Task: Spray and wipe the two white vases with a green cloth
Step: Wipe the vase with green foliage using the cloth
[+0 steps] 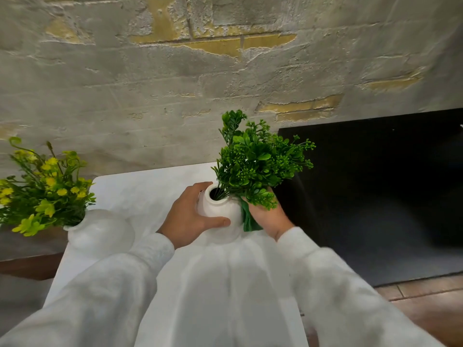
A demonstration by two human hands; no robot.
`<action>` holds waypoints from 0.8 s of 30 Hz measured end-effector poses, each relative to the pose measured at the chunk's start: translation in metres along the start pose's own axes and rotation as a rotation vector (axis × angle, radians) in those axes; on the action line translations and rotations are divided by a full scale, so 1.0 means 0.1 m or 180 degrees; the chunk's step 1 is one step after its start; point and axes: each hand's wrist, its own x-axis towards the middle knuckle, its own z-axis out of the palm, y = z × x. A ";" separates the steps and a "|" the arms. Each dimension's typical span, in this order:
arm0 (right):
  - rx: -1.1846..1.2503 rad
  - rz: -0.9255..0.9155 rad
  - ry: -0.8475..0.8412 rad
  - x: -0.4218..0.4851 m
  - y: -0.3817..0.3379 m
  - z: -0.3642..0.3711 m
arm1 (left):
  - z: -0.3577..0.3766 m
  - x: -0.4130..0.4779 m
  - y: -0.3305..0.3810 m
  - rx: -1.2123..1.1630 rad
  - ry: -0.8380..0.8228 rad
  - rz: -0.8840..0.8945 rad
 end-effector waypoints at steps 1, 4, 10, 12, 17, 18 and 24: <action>-0.0081 -0.0011 -0.0039 0.07 -0.01 -0.01 | 0.00 0.00 0.00 0.0017 -0.0017 0.0005; -0.0267 0.0049 0.0093 0.04 -0.02 0.05 | -0.04 0.02 0.00 -0.0011 -0.0115 -0.0014; 0.0574 -0.0159 0.0504 -0.71 0.05 0.19 | -0.11 0.06 -0.04 -0.0147 -0.0396 -0.0040; 0.0758 -0.0186 0.0554 -0.75 0.03 0.22 | -0.12 0.06 -0.03 -0.0142 -0.0414 -0.0038; 0.0734 0.0088 0.0278 -0.36 -0.12 0.03 | -0.15 0.06 0.02 -0.0052 -0.0471 -0.0055; 0.0611 0.0100 0.0141 -0.27 -0.10 -0.02 | -0.15 0.06 0.03 -0.0040 -0.0494 -0.0063; 0.0697 -0.0012 0.0088 -0.17 0.13 0.05 | -0.25 0.07 0.03 0.0007 -0.0906 -0.0167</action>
